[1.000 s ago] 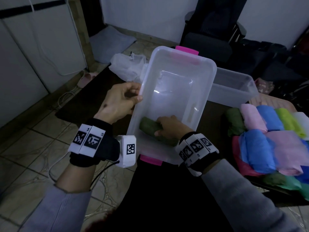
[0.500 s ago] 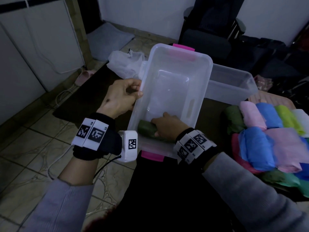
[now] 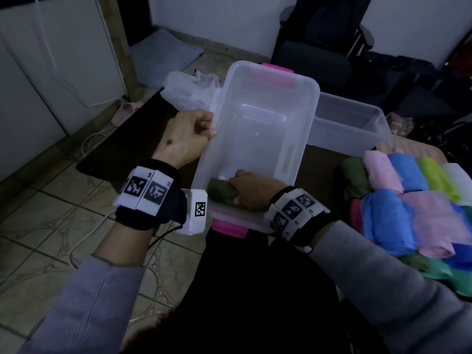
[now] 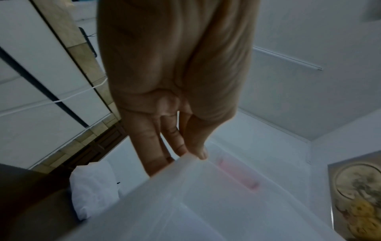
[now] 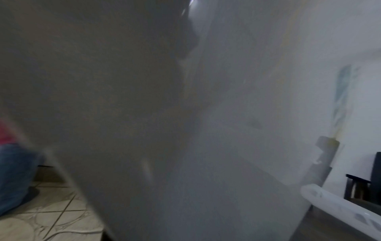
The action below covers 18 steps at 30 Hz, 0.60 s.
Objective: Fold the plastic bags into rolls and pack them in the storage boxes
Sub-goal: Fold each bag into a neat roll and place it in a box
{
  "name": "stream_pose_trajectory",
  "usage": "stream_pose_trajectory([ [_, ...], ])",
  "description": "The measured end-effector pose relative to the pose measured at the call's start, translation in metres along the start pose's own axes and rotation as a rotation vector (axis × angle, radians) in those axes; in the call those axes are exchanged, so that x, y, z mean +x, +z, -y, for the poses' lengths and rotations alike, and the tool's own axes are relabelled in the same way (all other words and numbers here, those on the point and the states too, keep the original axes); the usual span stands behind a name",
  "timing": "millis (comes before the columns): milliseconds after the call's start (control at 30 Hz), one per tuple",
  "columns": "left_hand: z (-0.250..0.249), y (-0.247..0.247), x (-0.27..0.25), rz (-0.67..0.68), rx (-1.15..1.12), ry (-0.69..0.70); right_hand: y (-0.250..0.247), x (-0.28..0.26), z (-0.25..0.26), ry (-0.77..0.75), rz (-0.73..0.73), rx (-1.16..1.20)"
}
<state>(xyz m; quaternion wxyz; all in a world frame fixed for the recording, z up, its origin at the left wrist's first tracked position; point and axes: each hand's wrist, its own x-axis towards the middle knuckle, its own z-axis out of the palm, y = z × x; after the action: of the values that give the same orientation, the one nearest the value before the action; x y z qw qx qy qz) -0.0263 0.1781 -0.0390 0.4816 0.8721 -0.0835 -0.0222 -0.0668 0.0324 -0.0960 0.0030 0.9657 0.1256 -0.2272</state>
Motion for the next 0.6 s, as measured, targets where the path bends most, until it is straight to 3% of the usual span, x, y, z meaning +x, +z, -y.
stream_pose_trajectory([
  [133, -0.004, 0.005, 0.001, -0.048, 0.066, -0.003, -0.008, -0.001, -0.004, 0.010, 0.051, -0.100],
  [200, -0.007, 0.007, 0.003, -0.048, 0.054, -0.011, -0.012, -0.005, -0.005, 0.011, -0.066, 0.035],
  [233, -0.008, 0.007, 0.004, -0.042, 0.060, -0.016, -0.015, -0.009, -0.006, -0.015, -0.220, 0.158],
  [300, -0.011, 0.008, 0.007, -0.019, 0.089, -0.022, -0.019, -0.018, -0.011, -0.087, -0.757, 0.305],
  [367, -0.015, 0.010, 0.010, 0.017, 0.115, -0.022, -0.018, -0.029, -0.019, 0.000, -1.234, 0.313],
  [400, -0.017, 0.011, 0.012, 0.027, 0.128, -0.023, -0.014, -0.033, -0.025, 0.103, -1.360, 0.355],
  [433, -0.019, 0.011, 0.012, 0.033, 0.141, -0.024, -0.009, -0.035, -0.032, 0.206, -1.388, 0.464],
  [467, -0.020, 0.011, 0.012, 0.041, 0.152, -0.024, -0.005, -0.037, -0.038, 0.280, -1.312, 0.657],
  [533, -0.017, 0.010, 0.012, 0.082, 0.184, -0.021, 0.004, -0.039, -0.045, 0.298, -1.014, 1.126],
  [600, -0.008, 0.005, 0.009, 0.184, 0.231, -0.091, 0.011, -0.041, -0.045, 0.271, -0.822, 1.404],
])
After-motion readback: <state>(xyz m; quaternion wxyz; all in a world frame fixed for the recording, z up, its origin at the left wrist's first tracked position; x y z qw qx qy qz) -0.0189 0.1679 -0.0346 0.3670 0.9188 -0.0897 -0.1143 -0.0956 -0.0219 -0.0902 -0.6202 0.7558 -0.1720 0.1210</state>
